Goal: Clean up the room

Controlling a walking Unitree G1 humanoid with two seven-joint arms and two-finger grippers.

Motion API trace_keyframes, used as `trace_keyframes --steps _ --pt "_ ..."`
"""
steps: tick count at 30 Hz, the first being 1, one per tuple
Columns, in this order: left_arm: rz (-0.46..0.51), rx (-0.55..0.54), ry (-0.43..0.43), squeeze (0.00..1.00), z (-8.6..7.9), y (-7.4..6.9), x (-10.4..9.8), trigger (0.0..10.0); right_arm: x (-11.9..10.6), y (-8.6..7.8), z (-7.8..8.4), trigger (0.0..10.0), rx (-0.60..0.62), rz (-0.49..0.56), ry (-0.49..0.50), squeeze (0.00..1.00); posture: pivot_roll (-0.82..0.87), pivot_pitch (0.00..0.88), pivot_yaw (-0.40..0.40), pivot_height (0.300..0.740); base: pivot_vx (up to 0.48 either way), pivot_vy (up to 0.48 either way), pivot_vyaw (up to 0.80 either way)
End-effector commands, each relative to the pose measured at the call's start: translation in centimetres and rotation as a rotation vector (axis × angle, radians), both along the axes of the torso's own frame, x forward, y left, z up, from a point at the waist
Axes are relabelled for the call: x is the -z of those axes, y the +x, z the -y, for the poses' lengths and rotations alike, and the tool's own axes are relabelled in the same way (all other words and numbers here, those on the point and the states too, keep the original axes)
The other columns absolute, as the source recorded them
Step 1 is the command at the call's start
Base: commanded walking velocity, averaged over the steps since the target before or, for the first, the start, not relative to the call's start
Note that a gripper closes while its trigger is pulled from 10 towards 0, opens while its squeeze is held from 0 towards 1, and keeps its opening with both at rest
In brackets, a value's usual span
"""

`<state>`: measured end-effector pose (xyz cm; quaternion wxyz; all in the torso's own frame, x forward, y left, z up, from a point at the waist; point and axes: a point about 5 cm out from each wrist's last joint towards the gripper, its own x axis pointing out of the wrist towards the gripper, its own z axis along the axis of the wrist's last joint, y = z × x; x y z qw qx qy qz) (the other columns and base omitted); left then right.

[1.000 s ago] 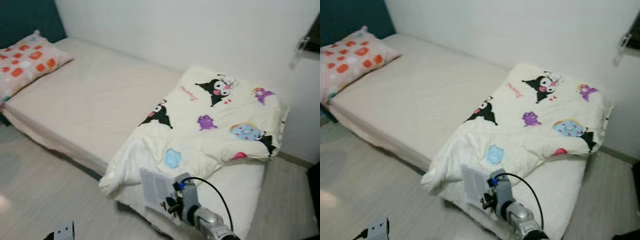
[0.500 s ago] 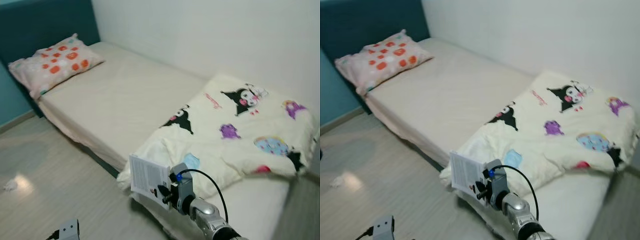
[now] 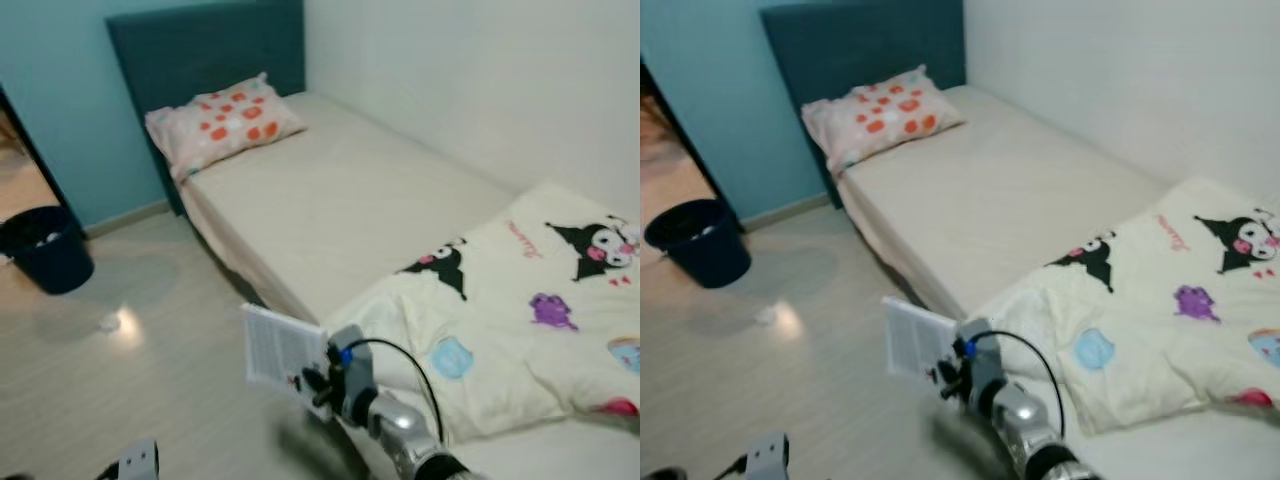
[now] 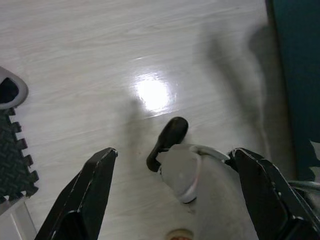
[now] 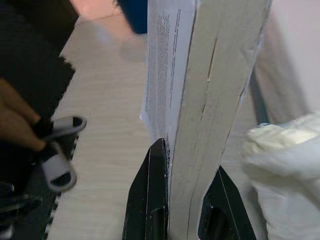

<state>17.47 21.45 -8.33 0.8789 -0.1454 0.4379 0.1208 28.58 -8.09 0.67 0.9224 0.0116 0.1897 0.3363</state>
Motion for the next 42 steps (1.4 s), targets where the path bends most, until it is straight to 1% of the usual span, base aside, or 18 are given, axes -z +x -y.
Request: trace_keyframes --steps 1,10,11,13,15,18,21,24,27,30,32,37,42 --pt "-0.02 0.003 -0.007 0.0 0.0 -0.6 0.3 10.0 -0.2 0.2 0.3 10.0 0.007 0.021 -0.002 0.0 -0.08 0.103 -0.026 0.74 0.394 0.0 0.72" --pt "-0.011 0.001 -0.014 0.0 0.1 -0.3 0.2 10.0 -0.2 0.3 0.4 10.0 0.027 0.012 0.0 0.0 -0.08 0.103 -0.027 0.74 0.455 0.0 0.72" --pt "-0.011 0.001 -0.015 0.0 0.1 -0.3 0.2 10.0 -0.1 0.4 0.6 10.0 0.05 0.004 0.006 0.0 -0.08 0.103 -0.026 0.74 0.469 0.0 0.0" --pt "-0.009 0.002 -0.017 0.0 0.1 -0.2 0.2 10.0 0.1 0.5 0.9 10.0 0.088 -0.023 -0.028 0.0 -0.08 0.103 -0.025 0.74 0.48 0.0 0.0" --pt "-0.009 0.007 -0.019 0.0 0.2 -0.2 0.1 10.0 0.2 0.5 1.1 10.0 0.104 -0.027 -0.033 0.0 -0.08 0.102 -0.025 0.74 0.48 0.0 0.0" --pt "-0.009 0.008 -0.019 0.0 0.2 -0.2 0.1 10.0 0.2 0.6 1.2 10.0 0.115 -0.027 -0.031 0.0 -0.08 0.103 -0.025 0.74 0.48 0.0 0.0" --pt "-0.007 0.012 -0.025 0.0 0.3 -0.2 0.1 10.0 0.2 0.7 1.6 10.0 0.153 -0.034 -0.032 0.0 -0.08 0.102 -0.024 0.74 0.48 0.0 0.0" --pt "-0.006 0.014 -0.026 0.0 0.3 -0.2 0.1 10.0 0.2 0.8 1.7 10.0 0.159 -0.035 -0.03 0.0 -0.08 0.102 -0.024 0.74 0.48 0.0 0.0" --pt "-0.002 0.016 -0.031 0.0 0.4 -0.1 0.1 10.0 0.0 0.9 1.8 10.0 0.185 -0.041 -0.011 0.0 -0.08 0.103 -0.024 0.74 0.48 0.0 -0.8" --pt "0.001 0.017 -0.033 0.0 0.4 0.0 0.1 10.0 -0.4 1.4 2.1 10.0 0.216 -0.023 0.014 0.0 -0.08 0.103 -0.024 0.74 0.48 0.0 -0.8" --pt "0.005 0.021 -0.035 0.0 0.5 0.1 0.0 10.0 -1.3 2.1 2.4 10.0 0.245 0.013 0.04 0.0 -0.08 0.102 -0.023 0.74 0.48 0.0 0.0" --pt "0.008 0.024 -0.035 0.0 0.6 0.3 0.0 10.0 -2.5 3.0 2.3 10.0 0.246 0.049 0.091 0.0 -0.08 0.099 -0.021 0.74 0.48 0.0 0.0" --pt "0.011 0.026 -0.039 0.0 0.7 0.4 -0.1 10.0 -3.8 4.0 2.1 10.0 0.238 0.096 0.112 0.0 -0.08 0.096 -0.024 0.74 0.48 0.0 0.0"
